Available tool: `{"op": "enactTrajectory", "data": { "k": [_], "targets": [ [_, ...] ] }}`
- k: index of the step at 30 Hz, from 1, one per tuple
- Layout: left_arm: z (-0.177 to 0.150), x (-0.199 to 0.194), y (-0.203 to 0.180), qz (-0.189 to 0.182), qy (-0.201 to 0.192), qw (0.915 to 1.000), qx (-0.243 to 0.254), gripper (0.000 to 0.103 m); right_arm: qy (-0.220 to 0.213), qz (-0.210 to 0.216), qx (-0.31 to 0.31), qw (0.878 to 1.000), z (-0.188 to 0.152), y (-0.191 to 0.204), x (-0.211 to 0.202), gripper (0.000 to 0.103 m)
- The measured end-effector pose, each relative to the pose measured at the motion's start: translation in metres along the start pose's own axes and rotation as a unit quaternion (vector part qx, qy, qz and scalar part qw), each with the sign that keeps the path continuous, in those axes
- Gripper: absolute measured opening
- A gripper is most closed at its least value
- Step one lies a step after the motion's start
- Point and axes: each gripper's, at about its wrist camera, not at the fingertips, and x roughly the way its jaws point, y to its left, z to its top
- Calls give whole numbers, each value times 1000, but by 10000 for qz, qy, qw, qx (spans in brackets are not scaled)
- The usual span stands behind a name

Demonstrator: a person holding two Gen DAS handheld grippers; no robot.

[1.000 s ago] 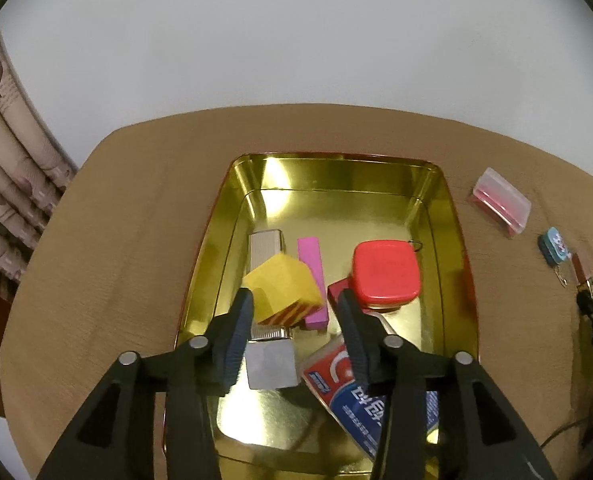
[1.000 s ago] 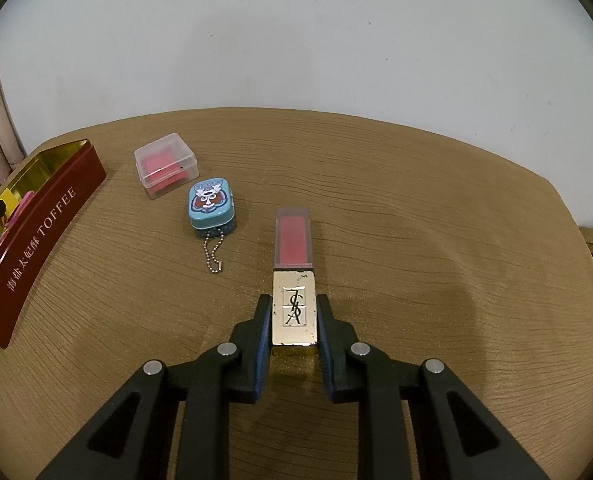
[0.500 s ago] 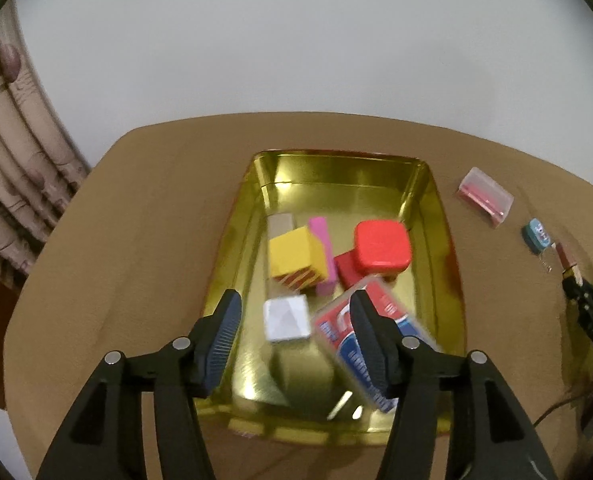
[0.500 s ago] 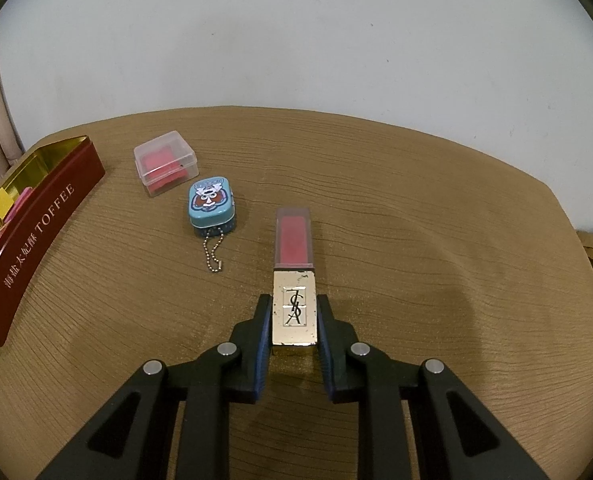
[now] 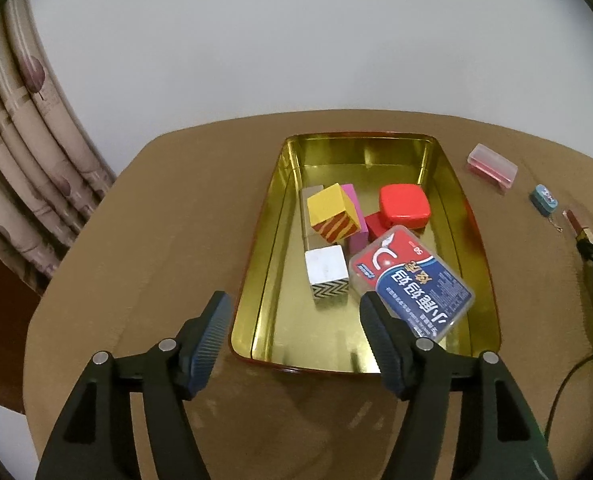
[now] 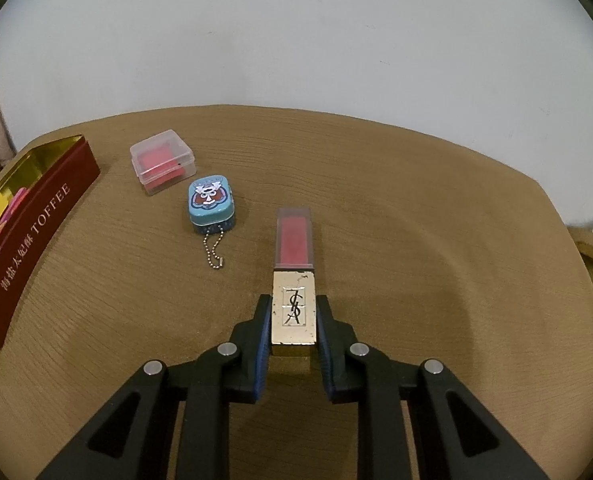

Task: Organize rigid objects
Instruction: 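Carry the gold lipstick into the gold tray and open the right gripper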

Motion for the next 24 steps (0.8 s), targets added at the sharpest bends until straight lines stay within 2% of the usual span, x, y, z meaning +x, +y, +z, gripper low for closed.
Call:
{"op": "enactTrajectory", "data": {
  "k": [3,6,12,24],
  "targets": [
    [1,2,1,-34,52,10000,10,66,27,-31,82,10000,-1,1,-5,20],
    [2,2,9,-97,61,9998,-191,69,-26,-55,158,9999,2,4,-13,20],
    [5,1,24,-69,39,9987,-511,71,-173,163,316,9992,12,12,-34,20],
    [7,-2,29,-138,37,9979,-633,71,-390,394,207,9982,24,30,-65,20]
  ]
}}
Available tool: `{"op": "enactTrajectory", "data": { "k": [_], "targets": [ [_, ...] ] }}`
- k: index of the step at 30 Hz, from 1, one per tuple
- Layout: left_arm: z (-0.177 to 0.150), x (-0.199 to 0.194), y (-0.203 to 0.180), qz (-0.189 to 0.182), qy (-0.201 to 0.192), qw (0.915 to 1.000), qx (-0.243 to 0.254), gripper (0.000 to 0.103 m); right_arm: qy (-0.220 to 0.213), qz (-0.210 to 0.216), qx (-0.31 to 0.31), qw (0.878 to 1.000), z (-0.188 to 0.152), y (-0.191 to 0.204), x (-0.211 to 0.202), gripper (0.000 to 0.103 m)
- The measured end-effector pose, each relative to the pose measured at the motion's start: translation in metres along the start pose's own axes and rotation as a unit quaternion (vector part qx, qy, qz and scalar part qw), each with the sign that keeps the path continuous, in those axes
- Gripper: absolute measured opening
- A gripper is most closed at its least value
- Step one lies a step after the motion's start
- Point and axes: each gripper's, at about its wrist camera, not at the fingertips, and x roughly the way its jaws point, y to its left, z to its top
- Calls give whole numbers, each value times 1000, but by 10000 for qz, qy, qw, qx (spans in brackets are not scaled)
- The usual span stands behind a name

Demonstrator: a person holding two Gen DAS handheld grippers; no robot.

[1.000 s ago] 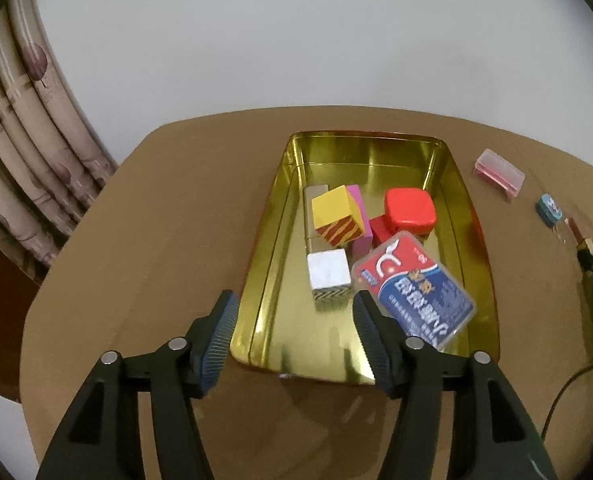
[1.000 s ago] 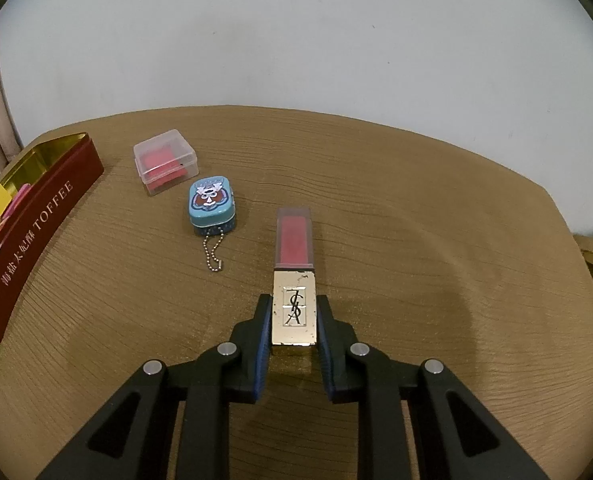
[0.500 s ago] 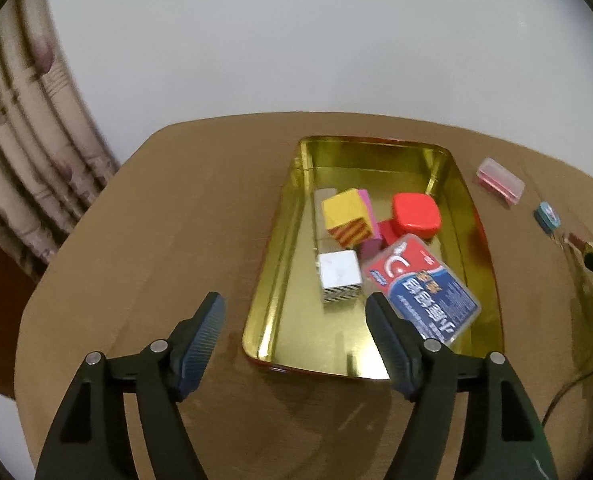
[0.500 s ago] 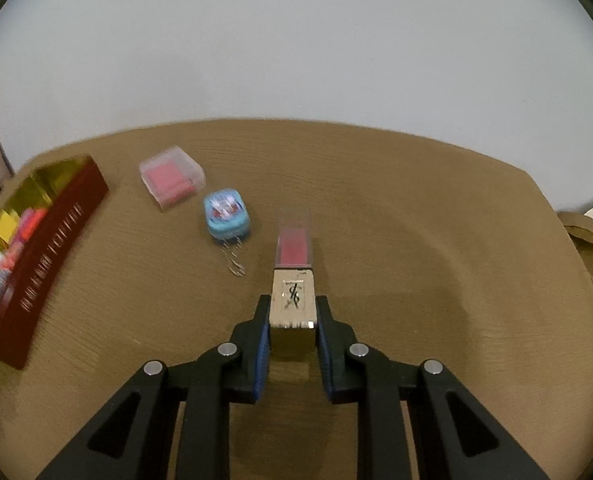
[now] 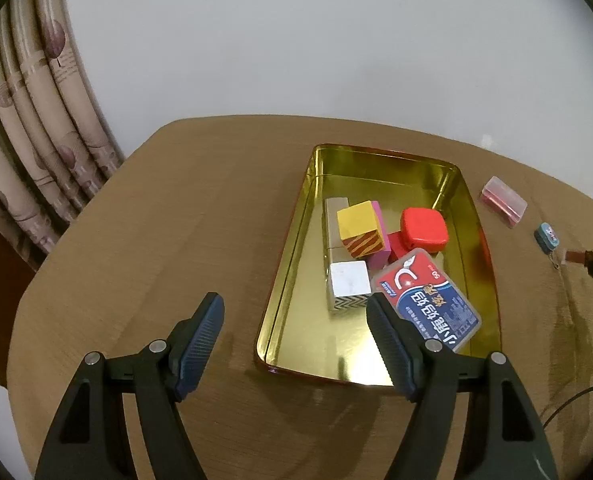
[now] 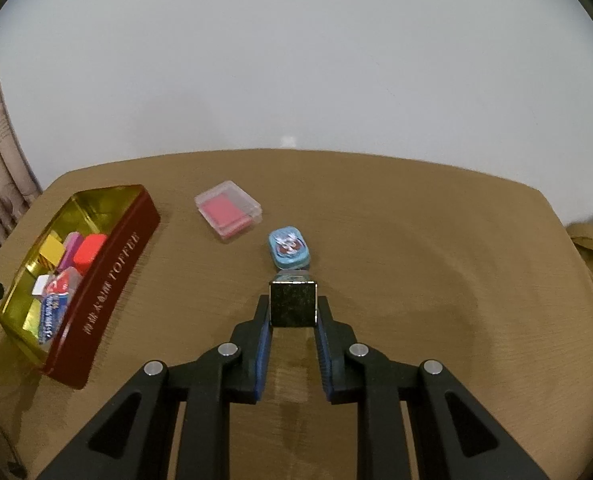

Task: Organize rigid objects
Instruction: 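Carry the gold lipstick into the gold tray and open the right gripper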

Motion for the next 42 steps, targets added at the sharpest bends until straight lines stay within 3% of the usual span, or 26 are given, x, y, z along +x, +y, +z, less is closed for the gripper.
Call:
{"op": "enactTrajectory", "data": {
  "k": [9,22,30,42],
  "targets": [
    [0,7,5,-38,133,9999,-83,71,-289,569,-248,9977,24,51,-21,20],
    [1,10,11,-63,163,9997,-160,71,-229,1329,-665,9886,37,150,-5,20],
    [2,10,13,-90,176,9997,-170,71,-88,1407,-913,9858,30,188,14,20],
    [2,12,15,-90,203,9996,-179,71,205,1358,-974,9857,11,192,44,20]
  ]
}}
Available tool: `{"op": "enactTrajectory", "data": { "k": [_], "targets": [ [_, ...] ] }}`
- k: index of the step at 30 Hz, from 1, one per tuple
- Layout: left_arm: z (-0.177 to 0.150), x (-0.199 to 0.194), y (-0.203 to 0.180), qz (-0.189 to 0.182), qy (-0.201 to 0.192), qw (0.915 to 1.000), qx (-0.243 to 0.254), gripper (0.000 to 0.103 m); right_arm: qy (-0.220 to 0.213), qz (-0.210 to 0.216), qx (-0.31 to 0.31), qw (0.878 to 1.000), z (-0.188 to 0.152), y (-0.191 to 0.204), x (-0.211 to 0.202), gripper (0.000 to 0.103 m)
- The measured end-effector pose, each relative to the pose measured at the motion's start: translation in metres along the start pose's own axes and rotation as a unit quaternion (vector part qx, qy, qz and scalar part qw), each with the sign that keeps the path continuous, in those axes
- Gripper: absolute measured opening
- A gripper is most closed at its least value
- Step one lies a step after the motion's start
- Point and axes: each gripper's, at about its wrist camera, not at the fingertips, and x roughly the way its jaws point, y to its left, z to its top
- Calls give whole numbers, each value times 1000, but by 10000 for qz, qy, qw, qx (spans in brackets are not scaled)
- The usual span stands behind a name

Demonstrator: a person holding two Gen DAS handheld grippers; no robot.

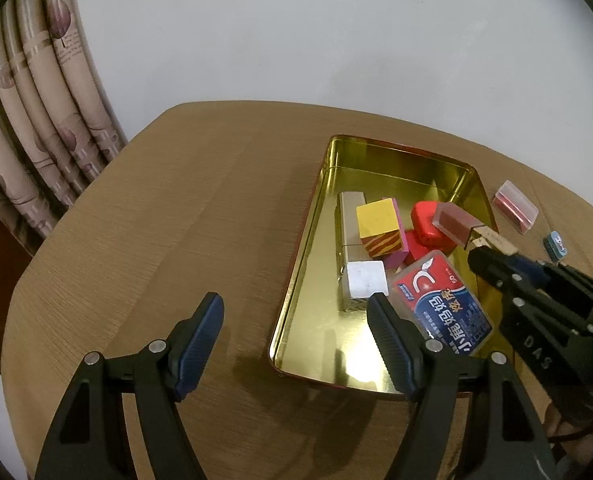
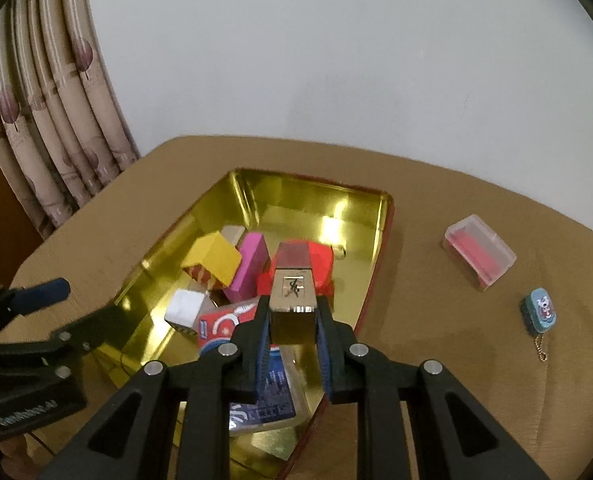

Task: Organize rigid objects
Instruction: 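Carry the gold lipstick into the gold tray and open the right gripper, then grasp the blue cartoon tin with the right gripper while the left gripper grasps the clear pink box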

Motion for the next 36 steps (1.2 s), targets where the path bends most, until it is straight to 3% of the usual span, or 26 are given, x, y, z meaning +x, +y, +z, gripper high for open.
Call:
{"op": "enactTrajectory", "data": {
  "k": [12,16,24,30,36],
  "targets": [
    [0,2,-3,11,3,10000,71,71,98,14,-33,9999,-4,-1,14,21],
    [0,1,-5,14,-13,9999,116,71,39,61,-57,10000,-2,3,11,42],
    [-1,0,-9,-17,-34,9998,195,71,-116,-20,-125,9999,-1,0,-7,48],
    [-1,0,-8,17,-65,9998,177,72,-392,-83,47,9992,-3,-25,-33,50],
    [-2,3,-7,40,-17,9999,162,72,-330,-674,420,9963,-18,-99,-45,52]
  ]
}}
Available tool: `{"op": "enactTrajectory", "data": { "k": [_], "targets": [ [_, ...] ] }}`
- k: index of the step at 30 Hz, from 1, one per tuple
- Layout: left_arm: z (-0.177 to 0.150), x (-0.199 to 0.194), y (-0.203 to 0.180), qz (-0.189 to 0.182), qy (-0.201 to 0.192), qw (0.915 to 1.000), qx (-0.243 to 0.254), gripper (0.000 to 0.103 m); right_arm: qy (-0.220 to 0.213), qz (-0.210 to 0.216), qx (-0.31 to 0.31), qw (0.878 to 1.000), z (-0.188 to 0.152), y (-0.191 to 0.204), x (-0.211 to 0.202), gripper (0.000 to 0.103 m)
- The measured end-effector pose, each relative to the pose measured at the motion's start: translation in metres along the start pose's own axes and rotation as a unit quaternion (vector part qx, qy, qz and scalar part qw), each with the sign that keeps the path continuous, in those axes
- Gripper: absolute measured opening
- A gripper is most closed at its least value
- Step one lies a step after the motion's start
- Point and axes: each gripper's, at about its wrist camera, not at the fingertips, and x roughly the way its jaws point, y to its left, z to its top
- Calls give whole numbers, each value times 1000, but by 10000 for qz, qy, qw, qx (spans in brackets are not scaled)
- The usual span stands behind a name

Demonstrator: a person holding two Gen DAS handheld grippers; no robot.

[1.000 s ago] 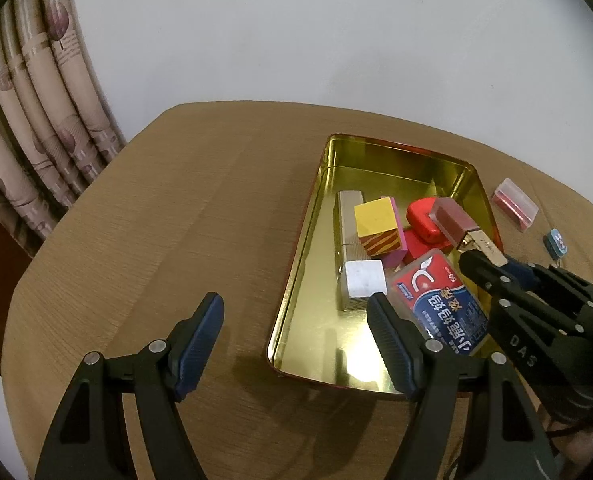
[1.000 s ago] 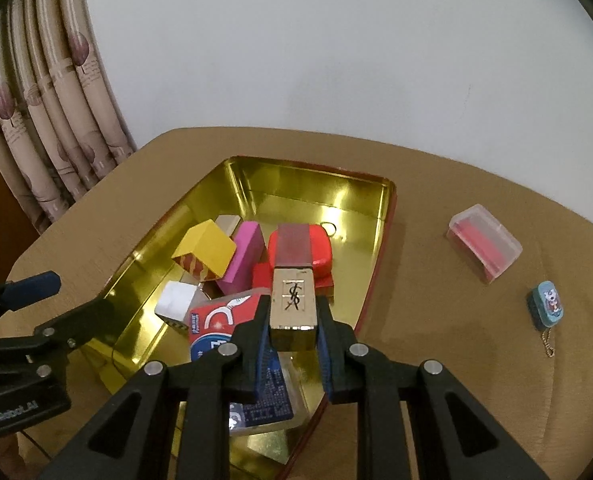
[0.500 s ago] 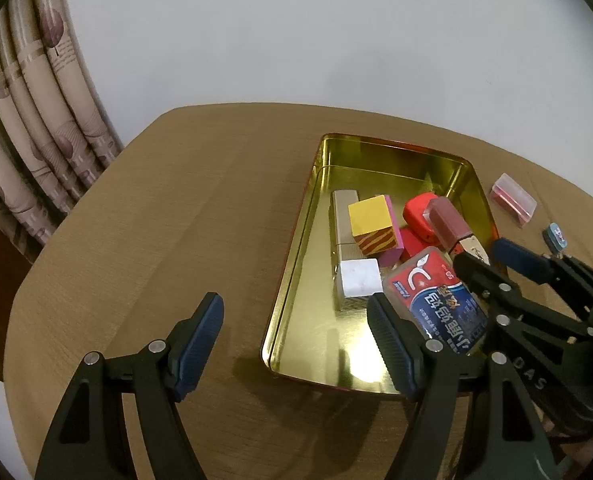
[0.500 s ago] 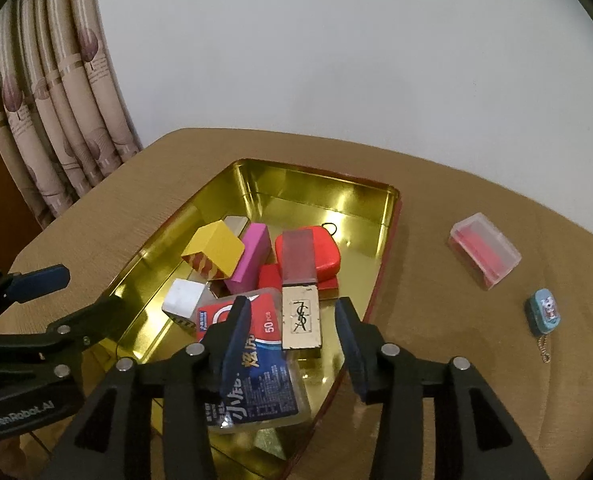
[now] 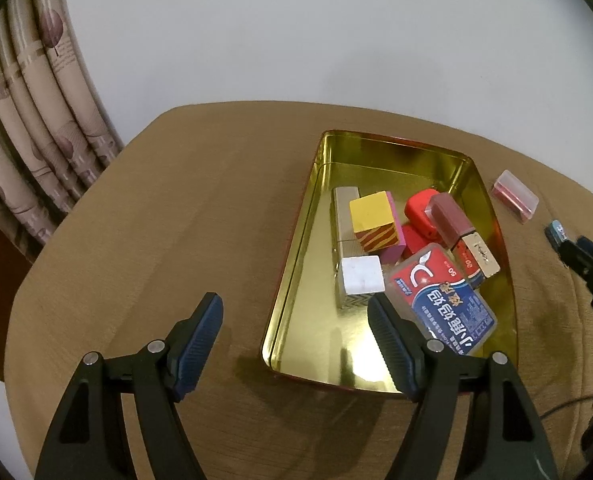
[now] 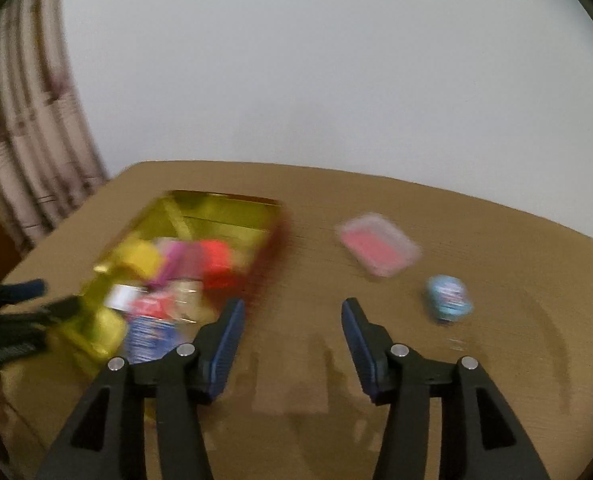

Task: Organize rigid objects
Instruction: 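Grasp the blue cartoon tin with the right gripper while the left gripper grasps the clear pink box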

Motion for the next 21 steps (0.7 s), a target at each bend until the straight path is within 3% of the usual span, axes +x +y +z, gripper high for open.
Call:
{"op": "enactTrajectory", "data": {
  "k": [4,8,21],
  "targets": [
    [0,1,0,9,10,10000,30,72,225,-443,264,9984,-7,-55,11,53],
    [-1,5,-1,66,19,9999,104,72,333,-583,400,9969,-8,-82,27,53],
    [-4,16,-9,142,67,9994,319,73,498,-706,232,9960,6,-85,79,54]
  ]
}}
